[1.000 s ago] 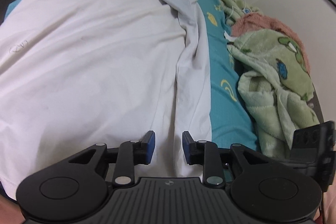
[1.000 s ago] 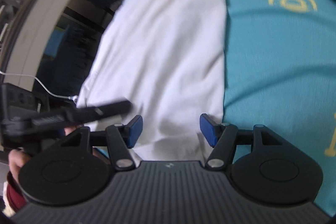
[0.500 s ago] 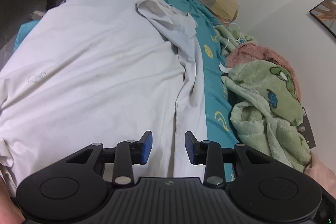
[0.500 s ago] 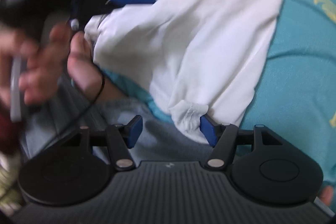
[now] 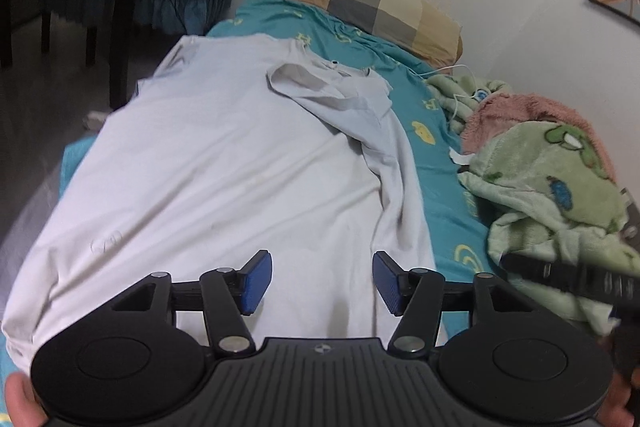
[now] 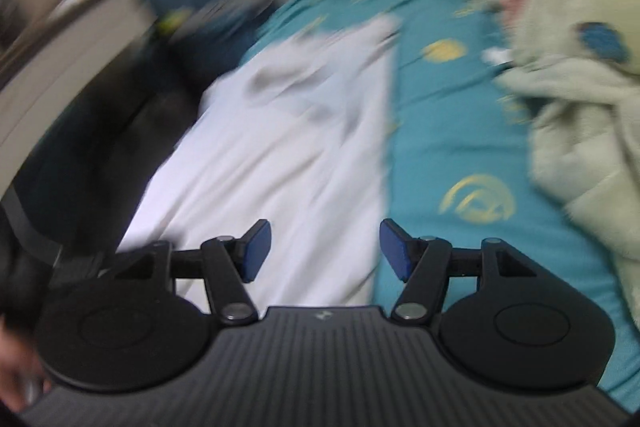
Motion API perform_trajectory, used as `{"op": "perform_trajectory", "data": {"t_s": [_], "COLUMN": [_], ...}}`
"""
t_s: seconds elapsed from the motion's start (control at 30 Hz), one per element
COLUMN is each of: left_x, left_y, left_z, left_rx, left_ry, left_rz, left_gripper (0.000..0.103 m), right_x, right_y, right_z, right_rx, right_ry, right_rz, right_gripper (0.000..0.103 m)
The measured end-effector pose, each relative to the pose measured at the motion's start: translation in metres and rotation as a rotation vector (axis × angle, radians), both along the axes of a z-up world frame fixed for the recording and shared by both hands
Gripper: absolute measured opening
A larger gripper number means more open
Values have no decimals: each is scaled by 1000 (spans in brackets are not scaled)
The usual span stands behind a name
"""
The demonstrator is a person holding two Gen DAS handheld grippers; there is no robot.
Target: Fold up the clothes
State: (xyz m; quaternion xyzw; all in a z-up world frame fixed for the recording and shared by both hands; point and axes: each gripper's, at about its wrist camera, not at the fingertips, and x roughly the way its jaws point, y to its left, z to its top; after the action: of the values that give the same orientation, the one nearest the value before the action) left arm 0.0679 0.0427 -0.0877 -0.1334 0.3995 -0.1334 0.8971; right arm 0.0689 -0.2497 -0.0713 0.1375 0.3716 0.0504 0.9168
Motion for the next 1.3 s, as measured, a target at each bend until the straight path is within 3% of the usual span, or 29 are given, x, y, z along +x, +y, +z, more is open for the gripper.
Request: {"op": "perform_trajectory", "data": {"t_s": [0.1, 0.2, 0.43, 0.53, 0.73, 0.77, 0.8, 0.87, 0.9, 0.93, 1.13, 1.2, 1.3], "left_x": [21, 54, 153, 196, 267, 275, 279, 282, 282, 281, 255, 252, 252], "left_y": [-17, -41, -122, -153, -185, -187, -188, -183, -179, -174, -107, -80, -43], "left_z": [2, 3, -7, -23, -64, -70, -74, -74, -73, -70, -34, -26, -31], "left_rx": [98, 171, 215, 238, 275, 288, 298, 261, 232, 193, -105, -147, -149], "left_ry": [-14, -37, -55, -63, -44, -42, -45, -64, -74, -82, -164, -168, -121], "left_rz": [-21, -40, -46, -23, 10, 14, 14, 7, 3, 1, -3, 30, 114], "left_gripper": [59, 59, 59, 58, 54, 53, 44, 26, 11, 7, 3, 3, 3], "right_x": [6, 7, 17, 20, 33, 36, 38, 41, 42, 43, 41, 39, 38], "right_y": [-8, -11, -15, -25, -51, -53, -54, -57, -58, -59, -58, -57, -56], "right_z": [-13, -27, -40, -46, -63, -65, -68, -72, -74, -75, -75, -74, -73], "right_rx": [-65, -121, -120, -103, 31, 41, 51, 70, 80, 91, 112, 112, 102], "right_ry": [-81, -102, -86, -74, -31, -21, -16, -8, -2, 4, 12, 9, 10], "right_rz": [-122, -161, -156, -185, -232, -237, -238, -242, -244, -245, -243, -242, -244], "right_gripper": [63, 63, 63, 63, 63, 63, 63, 63, 63, 63, 63, 63, 63]}}
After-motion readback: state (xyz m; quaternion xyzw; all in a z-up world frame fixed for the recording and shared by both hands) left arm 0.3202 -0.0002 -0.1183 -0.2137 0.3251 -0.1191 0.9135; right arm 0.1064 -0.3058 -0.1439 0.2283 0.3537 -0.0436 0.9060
